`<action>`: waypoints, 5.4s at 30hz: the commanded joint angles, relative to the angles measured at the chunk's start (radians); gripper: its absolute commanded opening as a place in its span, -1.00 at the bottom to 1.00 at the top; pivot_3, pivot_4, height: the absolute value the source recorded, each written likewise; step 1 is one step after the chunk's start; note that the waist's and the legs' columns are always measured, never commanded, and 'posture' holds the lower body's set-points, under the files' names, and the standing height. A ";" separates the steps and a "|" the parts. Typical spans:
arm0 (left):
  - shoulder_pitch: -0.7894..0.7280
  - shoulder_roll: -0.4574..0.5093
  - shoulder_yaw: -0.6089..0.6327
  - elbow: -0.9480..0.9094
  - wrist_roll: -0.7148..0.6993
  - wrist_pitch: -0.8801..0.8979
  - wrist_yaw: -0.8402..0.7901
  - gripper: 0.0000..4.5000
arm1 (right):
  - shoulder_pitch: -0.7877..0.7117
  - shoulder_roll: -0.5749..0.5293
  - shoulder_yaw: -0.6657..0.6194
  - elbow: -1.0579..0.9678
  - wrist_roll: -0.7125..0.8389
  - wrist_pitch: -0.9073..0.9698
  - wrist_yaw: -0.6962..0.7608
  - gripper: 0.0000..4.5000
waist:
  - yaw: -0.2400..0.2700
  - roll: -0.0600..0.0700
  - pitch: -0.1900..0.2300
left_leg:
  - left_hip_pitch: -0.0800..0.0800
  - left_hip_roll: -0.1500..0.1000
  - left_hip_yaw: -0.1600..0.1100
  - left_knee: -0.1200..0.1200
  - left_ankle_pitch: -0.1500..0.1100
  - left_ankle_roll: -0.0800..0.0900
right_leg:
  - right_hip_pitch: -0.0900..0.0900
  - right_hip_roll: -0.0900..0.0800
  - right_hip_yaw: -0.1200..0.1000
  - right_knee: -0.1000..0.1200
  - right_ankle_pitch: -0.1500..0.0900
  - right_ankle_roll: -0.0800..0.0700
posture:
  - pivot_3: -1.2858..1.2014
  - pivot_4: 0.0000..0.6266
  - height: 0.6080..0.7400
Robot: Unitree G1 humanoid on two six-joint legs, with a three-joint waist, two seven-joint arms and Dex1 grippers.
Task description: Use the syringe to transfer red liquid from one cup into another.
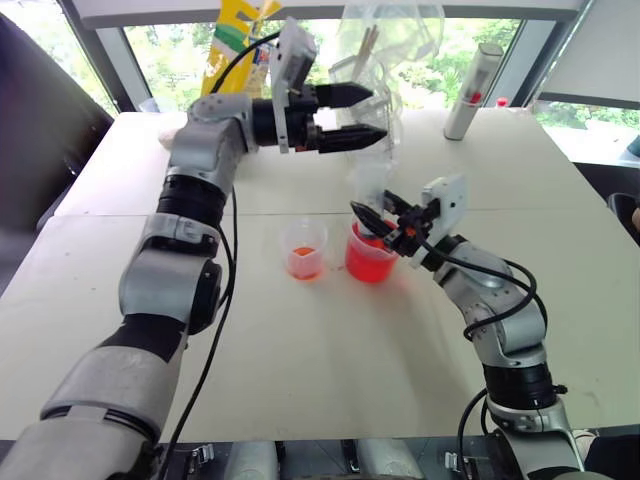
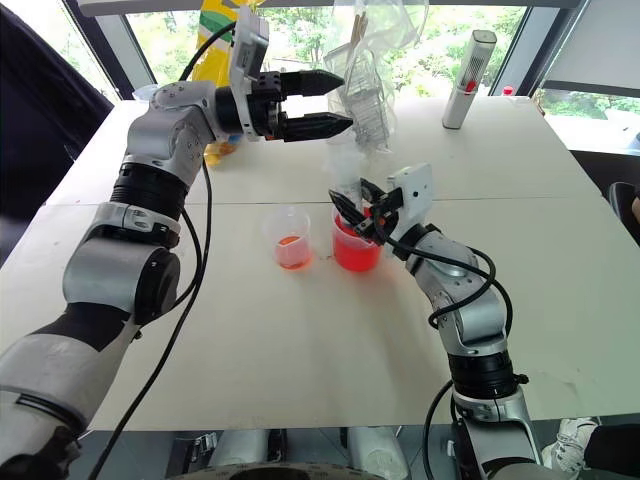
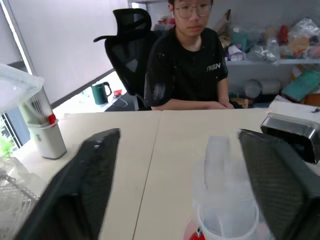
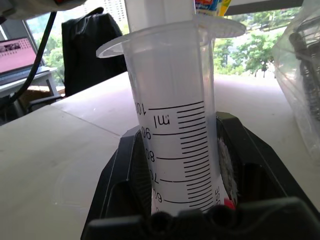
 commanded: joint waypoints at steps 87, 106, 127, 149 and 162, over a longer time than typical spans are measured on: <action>0.283 0.288 -0.031 -0.449 -0.086 0.278 -0.049 -0.97 | -0.307 0.241 0.092 0.200 -0.016 -0.168 0.064 -0.36 | -0.026 0.000 0.000 | 0.001 0.001 0.000 0.001 0.001 -0.002 | 0.000 -0.001 0.000 0.003 0.000 0.000 | 0.03 -0.52 0.98; 0.398 0.293 -0.065 -0.531 -0.070 0.283 -0.012 -0.97 | -0.378 0.226 -0.006 0.066 0.128 0.055 0.021 -0.36 | -0.027 0.000 0.000 | 0.001 0.001 -0.001 0.000 0.001 -0.002 | 0.000 -0.001 0.000 0.003 0.000 0.000 | 0.03 -0.52 0.98; 0.315 0.296 0.111 -0.542 -0.221 0.444 0.135 0.99 | -0.291 0.243 0.063 0.156 0.115 0.021 0.063 -0.36 | -0.026 0.000 0.000 | 0.001 0.001 -0.003 0.000 0.001 -0.002 | -0.001 -0.001 -0.001 0.003 0.000 0.000 | 0.03 -0.52 0.98; 0.507 0.526 -0.044 -0.633 -0.105 0.297 -0.125 0.99 | -0.380 0.049 -0.088 -0.024 0.172 0.289 -0.062 -0.36 | -0.023 0.000 0.000 | -0.001 0.001 -0.001 -0.001 0.001 -0.002 | -0.001 -0.004 -0.002 0.001 0.000 0.000 | 0.03 -0.52 0.98; 0.459 0.449 -0.056 -0.585 -0.096 0.239 -0.147 0.99 | -0.555 -0.323 -0.347 0.134 0.353 1.160 -0.297 -0.36 | -0.026 -0.001 -0.001 | 0.001 0.001 0.000 -0.002 0.001 -0.001 | -0.001 -0.002 0.002 0.000 0.000 -0.001 | 0.03 -0.52 0.98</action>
